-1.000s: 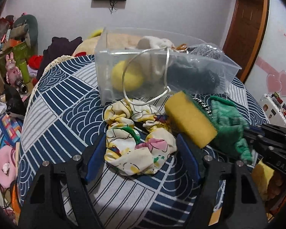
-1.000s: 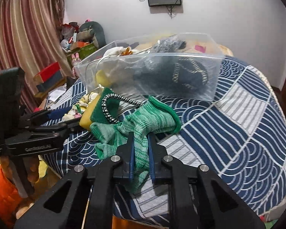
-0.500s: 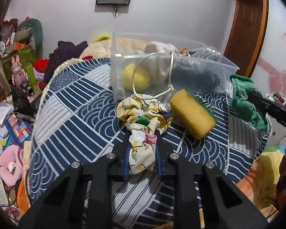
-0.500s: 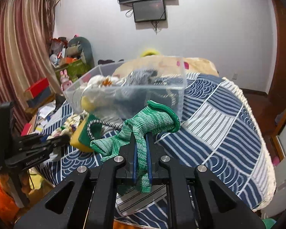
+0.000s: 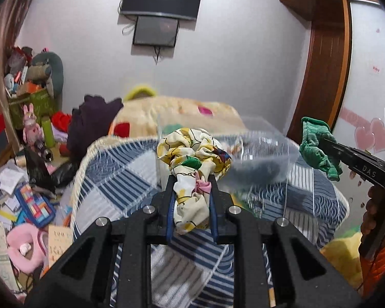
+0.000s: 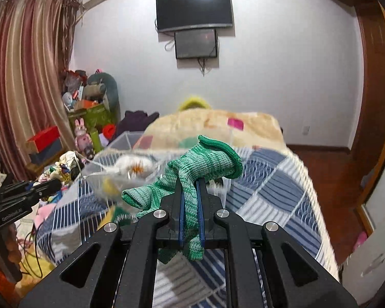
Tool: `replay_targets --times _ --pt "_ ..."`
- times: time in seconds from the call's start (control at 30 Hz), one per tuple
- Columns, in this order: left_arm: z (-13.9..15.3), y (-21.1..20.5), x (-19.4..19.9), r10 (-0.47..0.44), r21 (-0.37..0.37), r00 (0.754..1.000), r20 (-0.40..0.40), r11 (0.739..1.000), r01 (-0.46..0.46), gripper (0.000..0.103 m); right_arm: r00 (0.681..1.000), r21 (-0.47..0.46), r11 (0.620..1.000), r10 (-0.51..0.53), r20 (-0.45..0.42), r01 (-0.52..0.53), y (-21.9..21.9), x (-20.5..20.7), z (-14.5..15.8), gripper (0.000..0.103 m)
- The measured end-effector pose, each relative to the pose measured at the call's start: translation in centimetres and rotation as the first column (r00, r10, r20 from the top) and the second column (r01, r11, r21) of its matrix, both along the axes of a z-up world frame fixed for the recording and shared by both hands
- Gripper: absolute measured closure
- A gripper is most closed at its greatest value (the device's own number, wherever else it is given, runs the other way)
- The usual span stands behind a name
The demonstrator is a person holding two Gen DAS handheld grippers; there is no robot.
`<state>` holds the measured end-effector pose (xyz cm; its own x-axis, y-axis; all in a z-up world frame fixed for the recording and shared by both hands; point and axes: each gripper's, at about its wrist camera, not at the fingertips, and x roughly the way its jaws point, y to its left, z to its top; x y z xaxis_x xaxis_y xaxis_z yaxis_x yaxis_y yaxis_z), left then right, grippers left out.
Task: Organize soft objects
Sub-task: 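Grasp the green knit glove with the right tool while the left tool grasps the floral scrunchie, then drop the green glove into the box with the right tool while the left drops the scrunchie in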
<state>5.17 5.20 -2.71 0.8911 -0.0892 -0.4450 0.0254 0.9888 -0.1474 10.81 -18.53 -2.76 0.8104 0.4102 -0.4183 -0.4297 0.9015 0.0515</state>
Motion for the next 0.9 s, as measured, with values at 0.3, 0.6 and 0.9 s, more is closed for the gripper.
replay_targets --times 0.3,0.6,0.9 --pt "2.1 0.4 2.8 0.028 0.035 0.999 0.034 0.999 -0.030 0.082 0.996 -0.038 0.999 0.037 0.081 -0.034 2.8 1.7 2.1 0.095" --pt "1.5 0.0 7.0 0.048 0.071 0.999 0.015 0.996 -0.049 0.082 0.996 -0.053 0.996 0.076 0.050 -0.073 6.4 4.5 1.8 0.095" --pt "-0.9 0.3 11.3 -0.001 0.015 0.996 -0.092 1.000 0.002 0.082 0.993 -0.092 0.991 0.088 -0.085 -0.096 8.4 7.8 -1.3 0.095"
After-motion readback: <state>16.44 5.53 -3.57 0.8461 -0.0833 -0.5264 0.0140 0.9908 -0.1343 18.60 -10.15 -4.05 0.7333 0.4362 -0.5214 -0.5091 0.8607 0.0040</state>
